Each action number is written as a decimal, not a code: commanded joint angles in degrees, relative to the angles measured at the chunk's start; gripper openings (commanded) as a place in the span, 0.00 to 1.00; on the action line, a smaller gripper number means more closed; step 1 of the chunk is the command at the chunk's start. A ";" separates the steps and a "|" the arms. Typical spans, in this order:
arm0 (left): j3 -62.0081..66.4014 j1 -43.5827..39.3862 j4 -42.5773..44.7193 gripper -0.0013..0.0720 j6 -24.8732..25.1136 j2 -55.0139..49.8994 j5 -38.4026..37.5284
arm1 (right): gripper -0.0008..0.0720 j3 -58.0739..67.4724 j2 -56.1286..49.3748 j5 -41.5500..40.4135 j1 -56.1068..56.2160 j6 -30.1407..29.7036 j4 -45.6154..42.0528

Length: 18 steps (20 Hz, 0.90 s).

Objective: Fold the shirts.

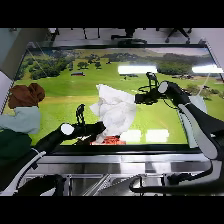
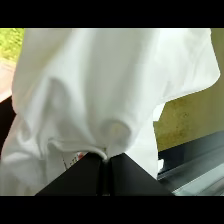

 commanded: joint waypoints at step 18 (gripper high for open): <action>2.19 29.14 7.17 0.04 8.66 21.46 -22.64 | 0.04 8.20 1.92 10.34 -3.80 -12.90 12.76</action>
